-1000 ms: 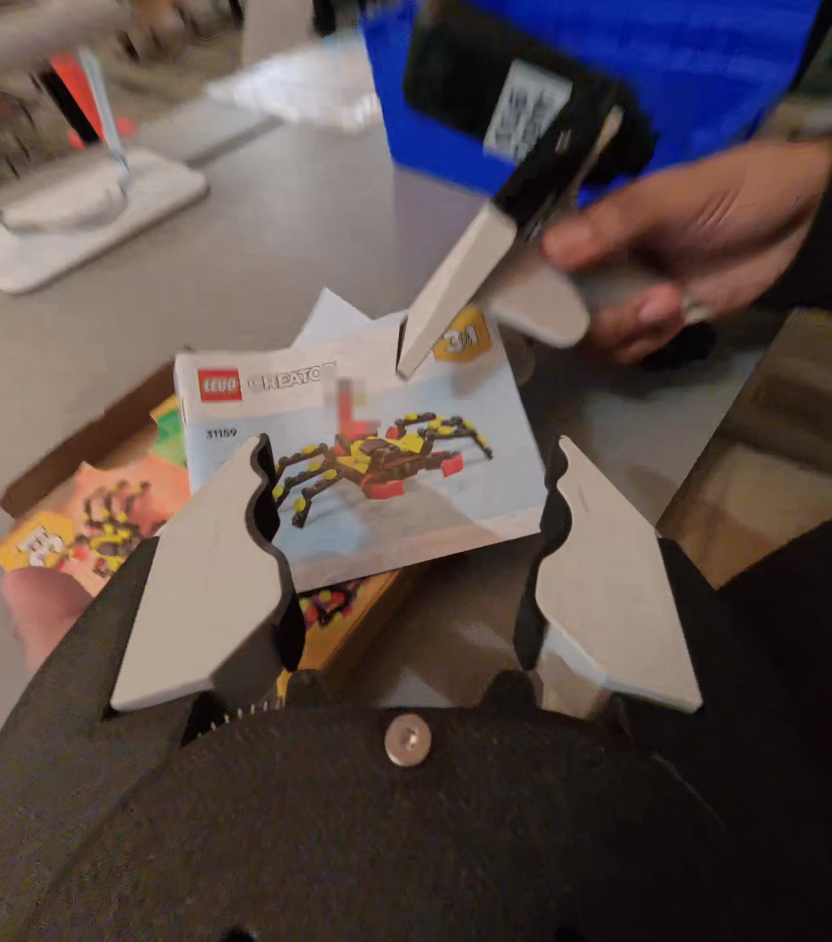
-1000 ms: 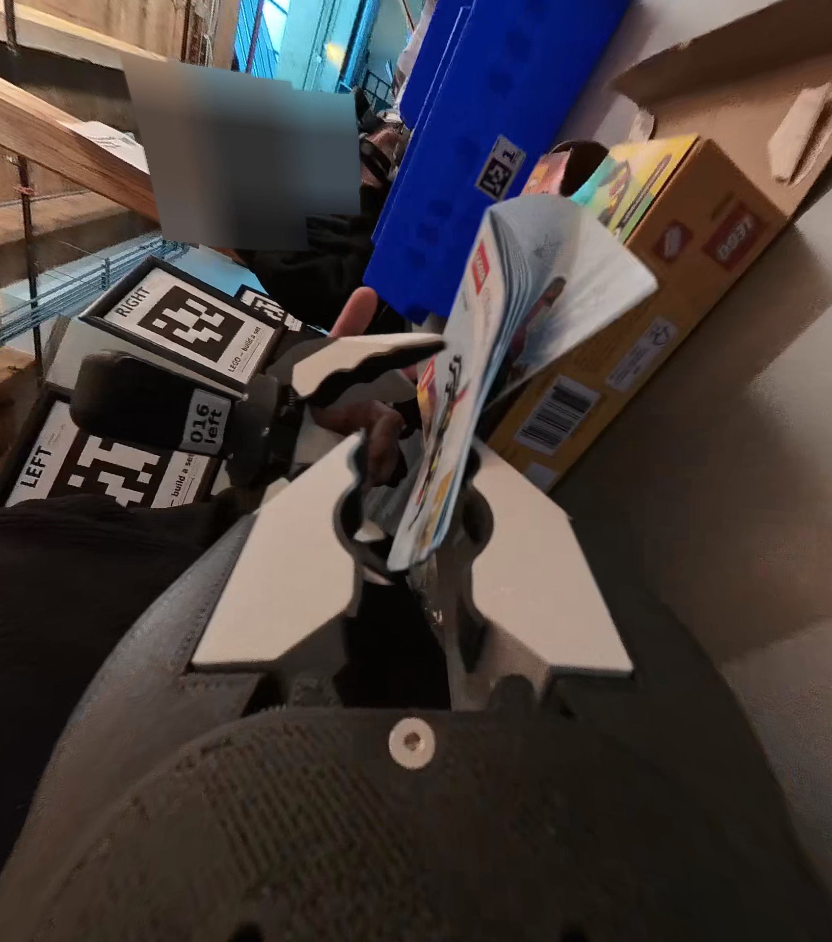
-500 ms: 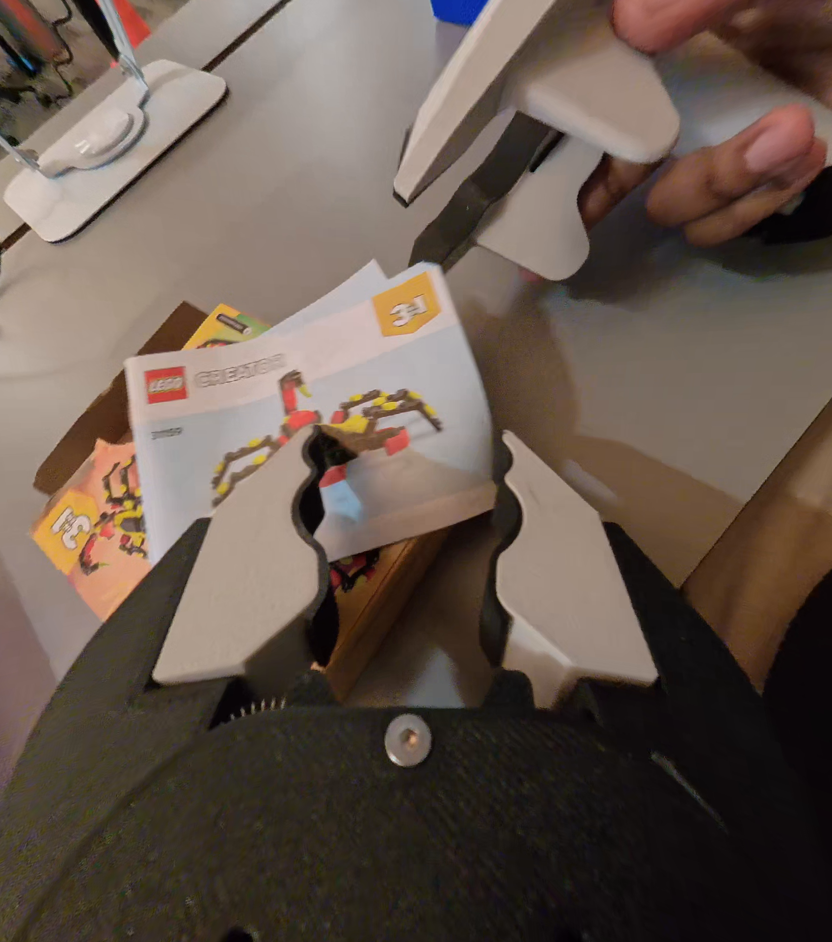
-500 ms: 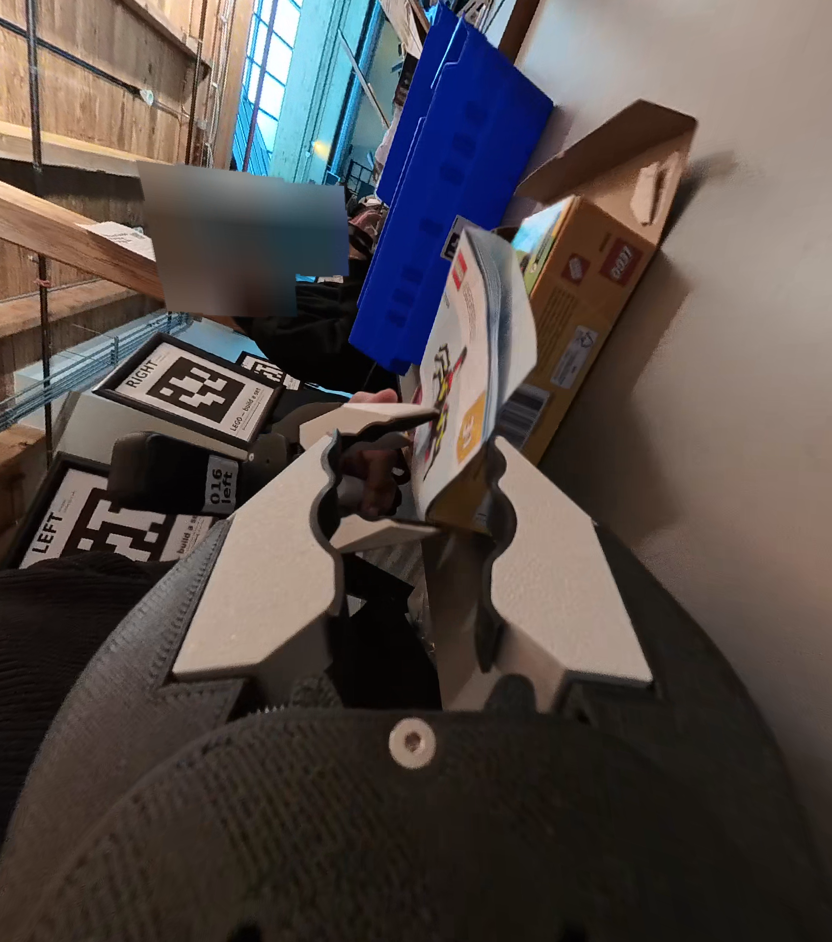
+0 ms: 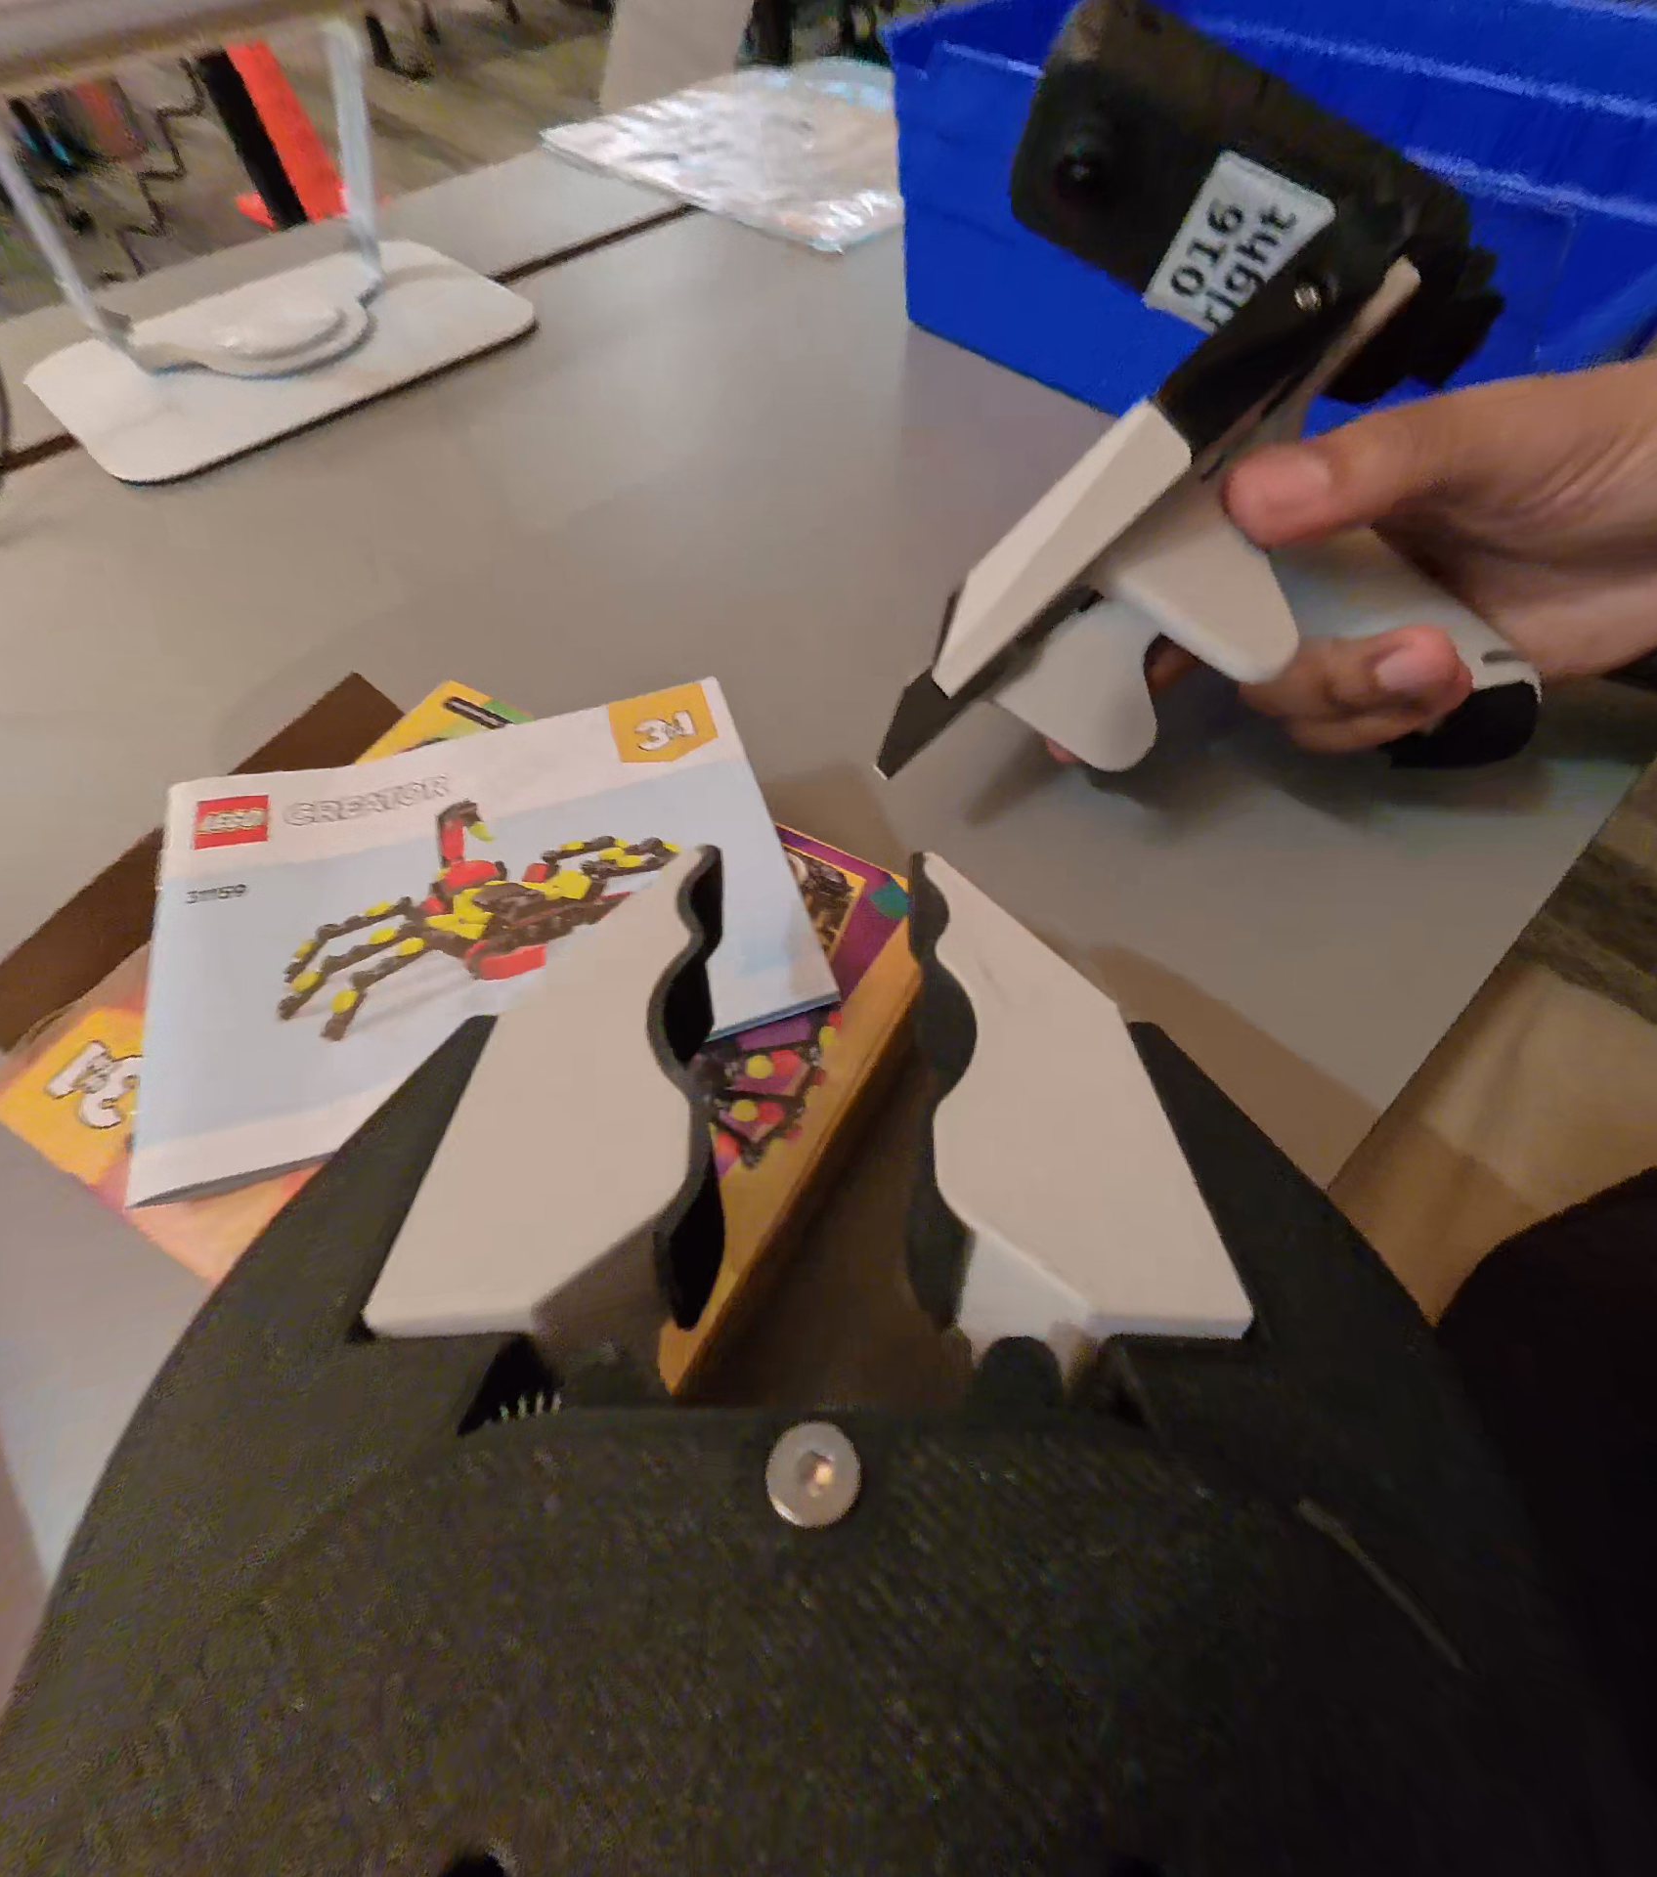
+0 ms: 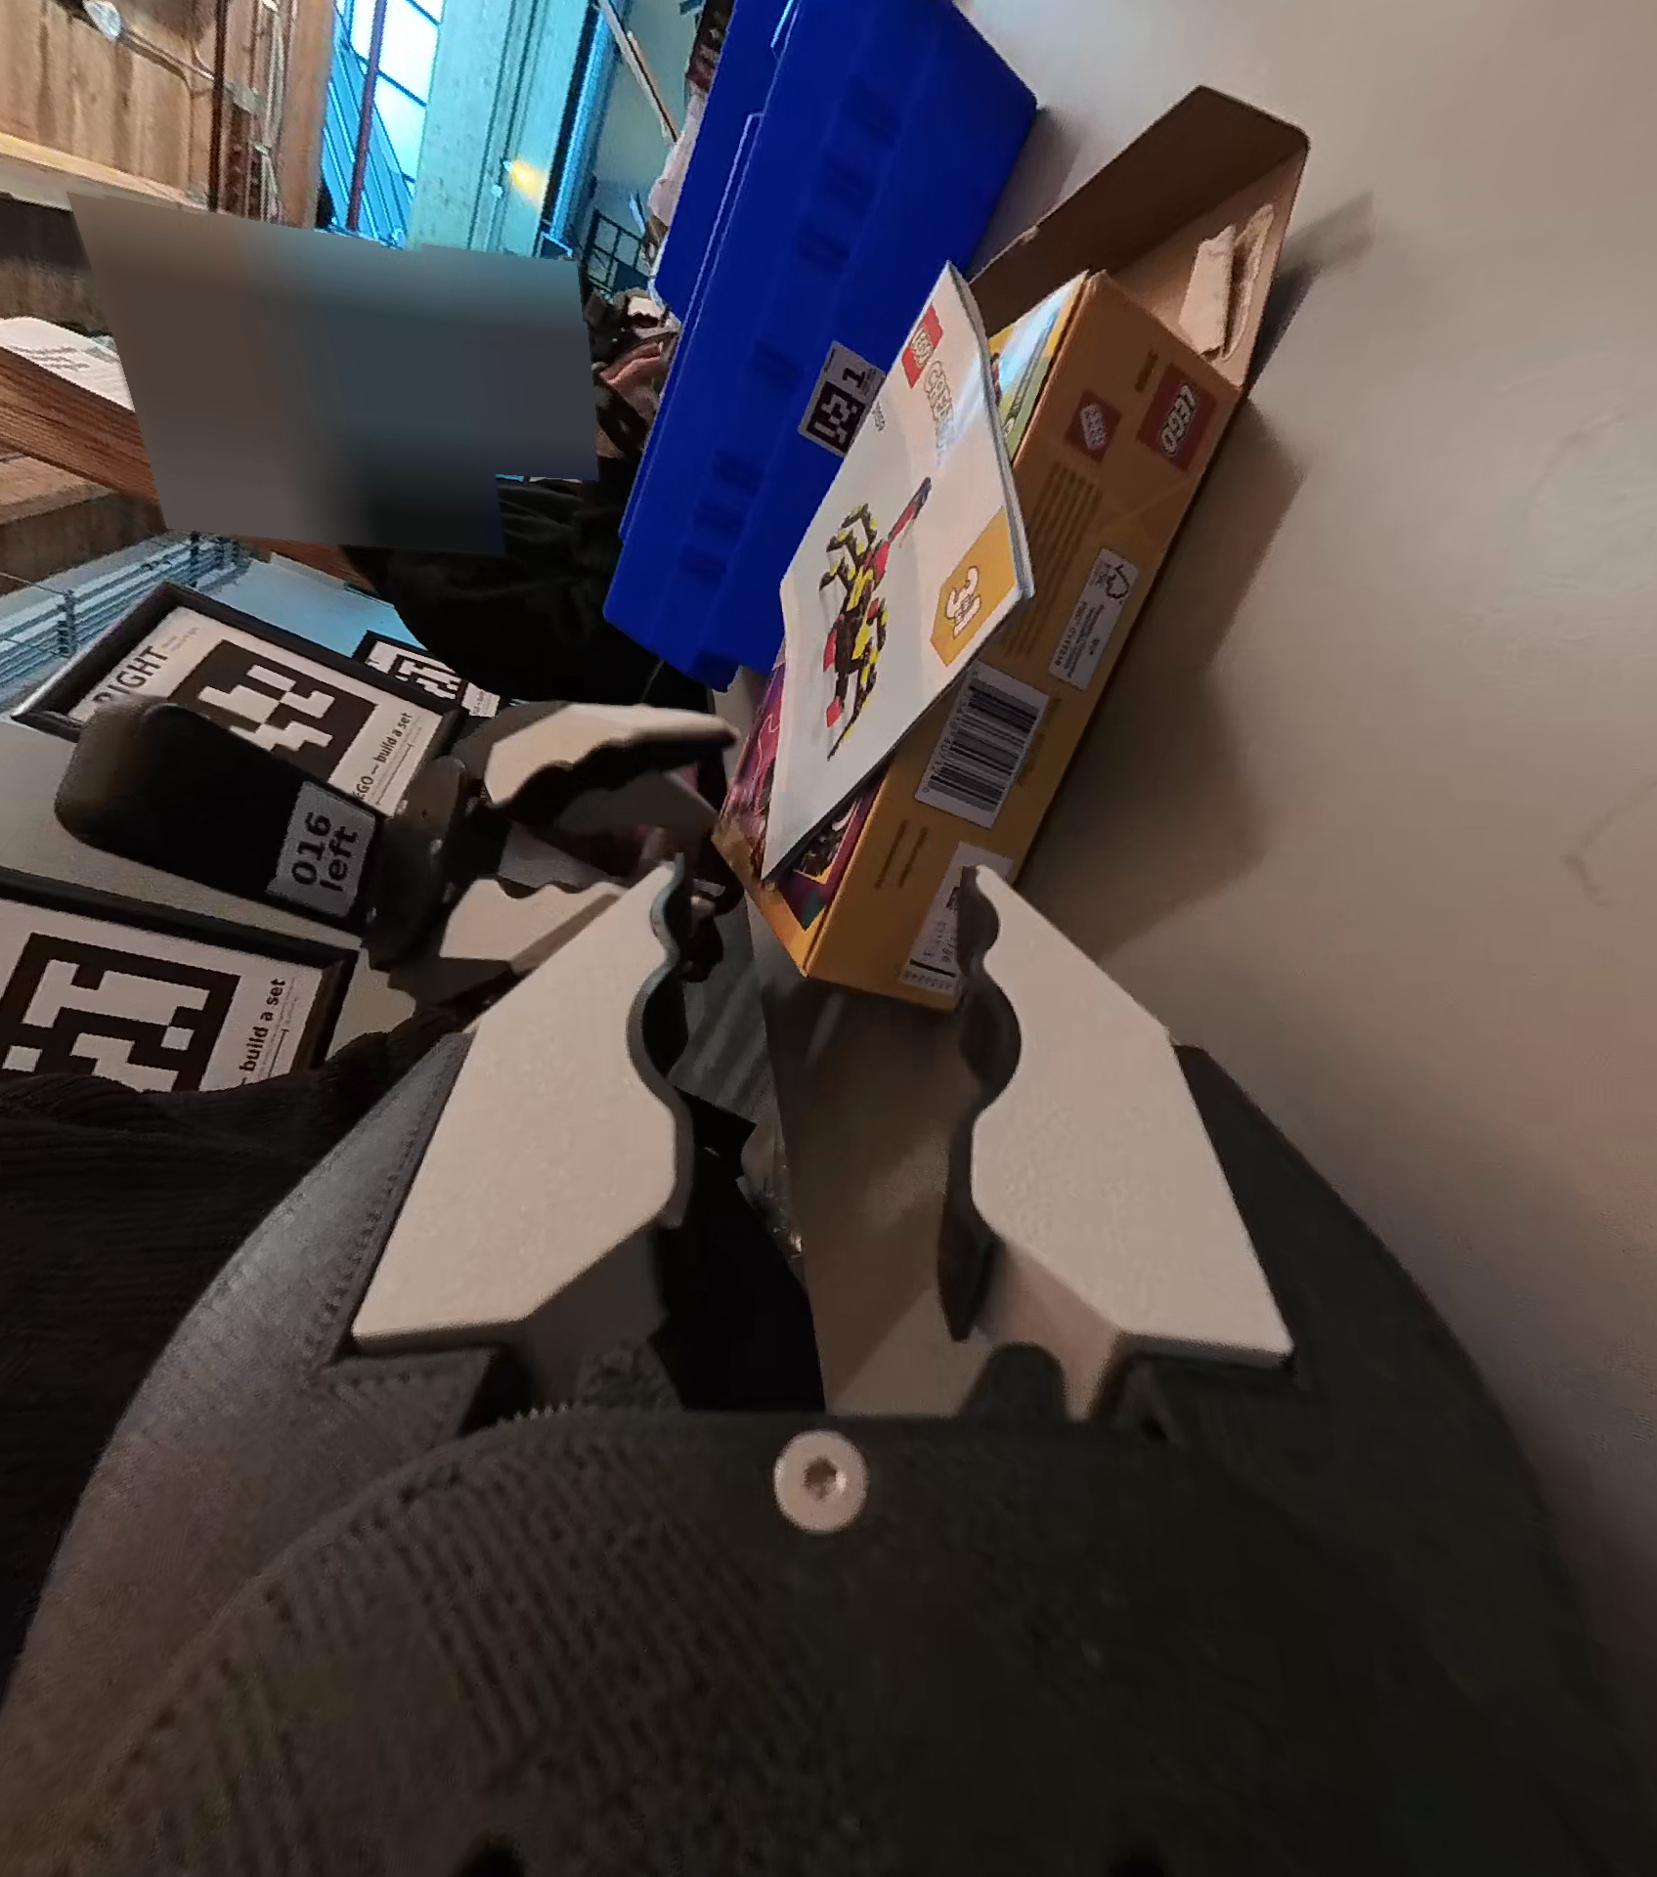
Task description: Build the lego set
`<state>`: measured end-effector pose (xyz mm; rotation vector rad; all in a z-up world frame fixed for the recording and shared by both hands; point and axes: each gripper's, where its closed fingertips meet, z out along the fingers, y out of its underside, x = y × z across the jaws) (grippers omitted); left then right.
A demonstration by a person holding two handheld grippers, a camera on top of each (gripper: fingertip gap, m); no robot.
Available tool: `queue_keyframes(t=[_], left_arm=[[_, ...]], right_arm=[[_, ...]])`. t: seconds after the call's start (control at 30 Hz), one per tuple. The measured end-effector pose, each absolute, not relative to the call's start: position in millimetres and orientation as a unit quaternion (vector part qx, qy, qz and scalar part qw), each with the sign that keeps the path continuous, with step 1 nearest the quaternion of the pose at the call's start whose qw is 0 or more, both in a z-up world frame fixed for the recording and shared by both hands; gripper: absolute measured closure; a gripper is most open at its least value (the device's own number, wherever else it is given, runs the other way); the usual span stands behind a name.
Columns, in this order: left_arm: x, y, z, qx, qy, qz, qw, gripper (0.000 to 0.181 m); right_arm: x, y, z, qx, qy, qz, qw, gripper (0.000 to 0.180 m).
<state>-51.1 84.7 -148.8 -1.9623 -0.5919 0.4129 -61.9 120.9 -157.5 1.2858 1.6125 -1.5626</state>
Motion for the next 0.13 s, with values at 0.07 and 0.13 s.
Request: queue_keyframes(t=[0.07,0.13], left_arm=[[-56,79,-147,-0.809,-0.252,0.177,0.501,0.135],[-59,73,-152,-0.813,-0.259,0.175,0.492,0.131]], right_arm=[[-67,120,-158,0.483,0.598,-0.585,0.260,0.130],[-82,117,-158,0.494,0.581,-0.601,0.240,0.129]])
